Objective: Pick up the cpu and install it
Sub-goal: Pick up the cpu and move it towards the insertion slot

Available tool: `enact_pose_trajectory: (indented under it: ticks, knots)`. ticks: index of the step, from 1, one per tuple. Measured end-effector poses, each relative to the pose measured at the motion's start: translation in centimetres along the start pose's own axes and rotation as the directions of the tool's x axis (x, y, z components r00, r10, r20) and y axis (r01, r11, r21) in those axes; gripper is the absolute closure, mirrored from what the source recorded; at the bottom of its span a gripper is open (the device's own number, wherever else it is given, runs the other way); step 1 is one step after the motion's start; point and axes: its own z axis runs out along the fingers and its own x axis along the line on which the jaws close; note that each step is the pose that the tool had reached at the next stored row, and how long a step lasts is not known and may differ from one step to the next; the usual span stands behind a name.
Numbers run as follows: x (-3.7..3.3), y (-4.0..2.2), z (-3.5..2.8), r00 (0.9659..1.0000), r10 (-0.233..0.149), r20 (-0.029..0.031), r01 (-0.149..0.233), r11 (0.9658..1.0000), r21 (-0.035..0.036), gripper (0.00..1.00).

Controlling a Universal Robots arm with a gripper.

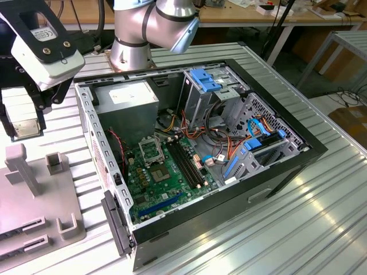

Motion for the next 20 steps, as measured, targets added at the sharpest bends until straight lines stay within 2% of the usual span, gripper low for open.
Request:
enact_pose_trajectory:
  ticks: [20]
  knots:
    - [-1.48, -0.09, -0.12, 1.0, 0.0, 0.0, 0.0, 1.0, 0.0, 0.59]
